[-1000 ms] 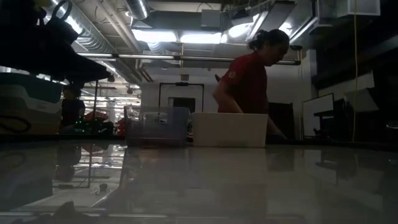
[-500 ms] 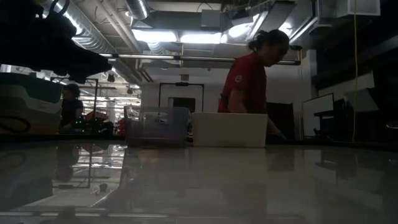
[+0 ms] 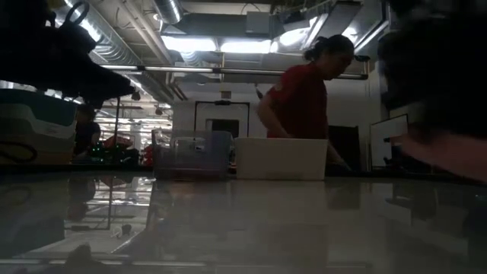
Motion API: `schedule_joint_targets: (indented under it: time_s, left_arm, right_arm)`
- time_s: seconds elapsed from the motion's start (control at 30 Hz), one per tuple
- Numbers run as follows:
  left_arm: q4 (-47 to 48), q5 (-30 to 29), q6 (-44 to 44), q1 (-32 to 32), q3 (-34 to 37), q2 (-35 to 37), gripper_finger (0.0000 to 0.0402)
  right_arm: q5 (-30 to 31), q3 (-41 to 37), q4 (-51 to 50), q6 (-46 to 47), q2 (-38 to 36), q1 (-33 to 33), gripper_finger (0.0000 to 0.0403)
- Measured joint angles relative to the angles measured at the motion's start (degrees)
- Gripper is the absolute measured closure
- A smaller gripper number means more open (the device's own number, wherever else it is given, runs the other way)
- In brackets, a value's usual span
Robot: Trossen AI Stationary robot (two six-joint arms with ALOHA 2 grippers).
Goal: Sort blocks
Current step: Put the pink block into the black bin
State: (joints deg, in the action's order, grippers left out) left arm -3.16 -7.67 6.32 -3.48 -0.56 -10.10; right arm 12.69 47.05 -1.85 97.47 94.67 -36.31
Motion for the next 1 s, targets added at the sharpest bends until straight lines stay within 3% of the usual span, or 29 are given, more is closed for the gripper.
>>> schedule_joint_targets:
  time_s: [0.2, 0.43, 0.6, 1.0]
  left_arm:
    - [1.2, 0.0, -2.5, 0.0, 0.0, -0.2, 0.0268]
    - [-5.3, 0.0, -10.8, 0.0, 0.0, 0.0, 0.0268]
    - [-11.9, 0.0, -13.3, 0.0, 0.0, 1.6, 0.0268]
    - [-7.2, 0.0, -15.1, 0.0, 0.0, 9.8, 0.0268]
  right_arm:
    - [4.9, 0.0, 15.5, -18.8, 0.0, 11.3, 0.0312]
    - [1.3, 0.0, 31.7, -36.8, 0.0, 24.6, 0.0311]
    - [-0.3, 0.1, 38.8, -44.1, -0.1, 31.7, 0.031]
    - [-2.8, 0.9, 41.3, -49.2, 0.7, 40.6, 0.0309]
